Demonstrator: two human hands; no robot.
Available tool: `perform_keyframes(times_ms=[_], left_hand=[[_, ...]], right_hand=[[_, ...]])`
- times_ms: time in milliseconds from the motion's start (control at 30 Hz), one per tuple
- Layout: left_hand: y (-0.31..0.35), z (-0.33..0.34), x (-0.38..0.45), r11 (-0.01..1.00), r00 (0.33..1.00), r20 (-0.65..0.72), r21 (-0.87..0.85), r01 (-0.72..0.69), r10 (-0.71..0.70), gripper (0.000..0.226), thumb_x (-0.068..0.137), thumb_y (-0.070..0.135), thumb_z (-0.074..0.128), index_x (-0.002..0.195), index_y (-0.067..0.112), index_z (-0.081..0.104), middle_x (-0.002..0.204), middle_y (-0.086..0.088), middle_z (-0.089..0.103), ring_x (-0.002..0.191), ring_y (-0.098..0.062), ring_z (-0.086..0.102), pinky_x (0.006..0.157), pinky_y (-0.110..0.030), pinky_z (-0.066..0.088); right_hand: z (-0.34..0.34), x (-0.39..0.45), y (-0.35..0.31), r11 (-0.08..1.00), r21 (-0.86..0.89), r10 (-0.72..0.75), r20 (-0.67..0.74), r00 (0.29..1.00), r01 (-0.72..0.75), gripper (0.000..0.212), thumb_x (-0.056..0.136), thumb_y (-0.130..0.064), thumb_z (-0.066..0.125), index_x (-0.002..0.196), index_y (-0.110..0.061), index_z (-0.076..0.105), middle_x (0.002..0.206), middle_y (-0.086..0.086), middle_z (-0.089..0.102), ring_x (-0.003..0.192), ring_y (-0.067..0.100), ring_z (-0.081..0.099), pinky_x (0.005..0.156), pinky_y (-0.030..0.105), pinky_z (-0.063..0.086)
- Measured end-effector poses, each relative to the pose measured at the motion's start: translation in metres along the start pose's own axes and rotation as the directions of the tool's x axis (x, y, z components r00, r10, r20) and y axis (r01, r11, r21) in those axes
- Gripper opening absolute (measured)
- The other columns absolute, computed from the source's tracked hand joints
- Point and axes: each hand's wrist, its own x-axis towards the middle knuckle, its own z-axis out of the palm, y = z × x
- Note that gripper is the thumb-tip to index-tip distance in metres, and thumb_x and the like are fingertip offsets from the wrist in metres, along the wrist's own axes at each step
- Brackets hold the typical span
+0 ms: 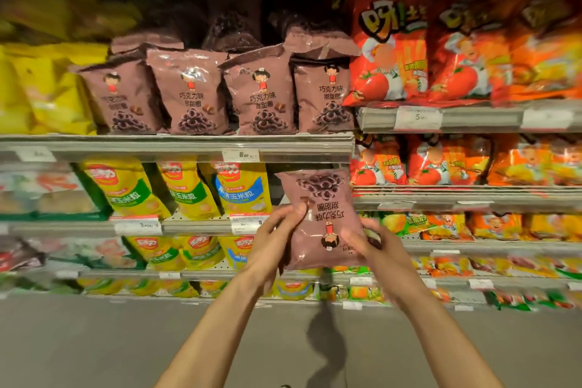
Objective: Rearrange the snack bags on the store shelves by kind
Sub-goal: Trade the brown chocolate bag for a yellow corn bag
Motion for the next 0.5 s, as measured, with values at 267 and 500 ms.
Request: perform_keyframes(times_ms=[267,500], left_hand=[[0.010,-0.005,-0.046,0.984,0.971,-0.172,0.092,-0.155,0.169,0.024,0.098,0.003,0.063,0.117,0.011,0.076,0.125,0.000,0.074,0.117,-0.018,0.070,0.089,-0.023,0.058],[0.054,-0.048,-0.055,0.967,0.959,-0.152,0.133,-0.219,0.238,0.022,0.101,0.005,0.061,0.115,0.017,0.073,0.122,-0.002,0.073,0.094,-0.006,0.074,0.073,-0.020,0.058]], right_hand=[[-0.007,-0.042,-0.027,0.990,0.138,-0.025,0.057,0.998,0.017,0.057,0.078,-0.043,0.083,0.129,-0.023,0.066,0.122,0.002,0.074,0.109,0.030,0.072,0.101,0.058,0.051],[-0.019,-0.031,-0.089,0.990,0.045,-0.140,0.179,0.974,0.134,0.051,0.073,-0.028,0.084,0.120,-0.014,0.070,0.116,0.008,0.076,0.109,0.031,0.072,0.106,0.053,0.049]])
